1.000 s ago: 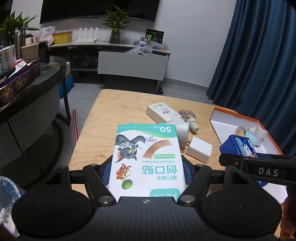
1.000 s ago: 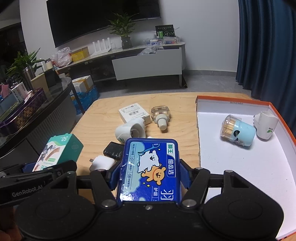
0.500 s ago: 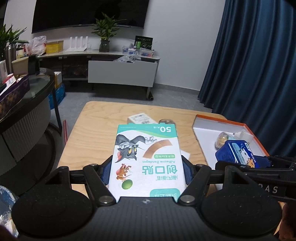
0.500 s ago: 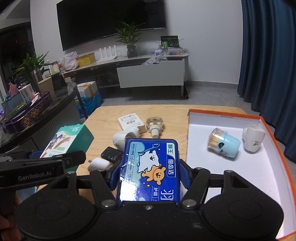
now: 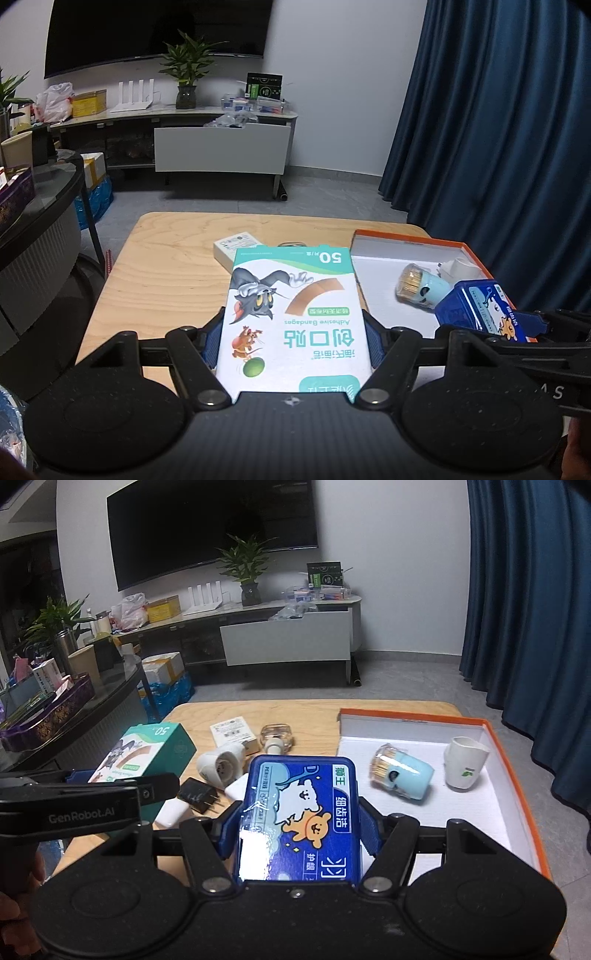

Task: Organize rigid objects
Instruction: 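Carry the blue box with the right gripper while the left gripper carries the teal box toward the orange-rimmed box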

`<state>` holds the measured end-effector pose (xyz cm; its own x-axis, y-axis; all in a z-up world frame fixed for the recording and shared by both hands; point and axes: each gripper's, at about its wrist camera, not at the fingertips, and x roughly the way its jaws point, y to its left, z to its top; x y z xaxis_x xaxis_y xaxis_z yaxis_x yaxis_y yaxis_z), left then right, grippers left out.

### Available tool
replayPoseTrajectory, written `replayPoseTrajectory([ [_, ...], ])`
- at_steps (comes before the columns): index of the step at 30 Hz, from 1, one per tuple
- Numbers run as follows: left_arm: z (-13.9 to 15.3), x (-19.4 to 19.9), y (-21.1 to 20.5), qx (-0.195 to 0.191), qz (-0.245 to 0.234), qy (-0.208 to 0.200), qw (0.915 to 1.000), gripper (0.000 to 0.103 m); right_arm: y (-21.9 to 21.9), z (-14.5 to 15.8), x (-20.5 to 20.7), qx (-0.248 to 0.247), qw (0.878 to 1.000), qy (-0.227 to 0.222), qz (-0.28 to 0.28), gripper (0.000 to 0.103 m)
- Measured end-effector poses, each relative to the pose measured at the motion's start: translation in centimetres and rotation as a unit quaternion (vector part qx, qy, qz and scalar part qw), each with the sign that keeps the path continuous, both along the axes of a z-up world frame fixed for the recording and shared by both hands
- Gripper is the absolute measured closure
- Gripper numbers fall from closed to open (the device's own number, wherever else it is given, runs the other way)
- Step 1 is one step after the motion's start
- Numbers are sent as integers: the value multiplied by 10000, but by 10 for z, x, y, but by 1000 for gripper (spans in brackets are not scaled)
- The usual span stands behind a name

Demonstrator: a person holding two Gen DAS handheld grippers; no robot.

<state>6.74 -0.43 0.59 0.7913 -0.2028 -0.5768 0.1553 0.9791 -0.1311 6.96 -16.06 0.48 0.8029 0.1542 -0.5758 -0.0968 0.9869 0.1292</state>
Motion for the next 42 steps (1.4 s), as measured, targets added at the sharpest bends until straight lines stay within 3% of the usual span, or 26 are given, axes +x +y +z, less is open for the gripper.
replayPoseTrajectory([
  [42, 2, 15, -65, 99, -759, -23, 9971, 31, -79, -6, -2, 34, 9979, -9, -642, 27],
])
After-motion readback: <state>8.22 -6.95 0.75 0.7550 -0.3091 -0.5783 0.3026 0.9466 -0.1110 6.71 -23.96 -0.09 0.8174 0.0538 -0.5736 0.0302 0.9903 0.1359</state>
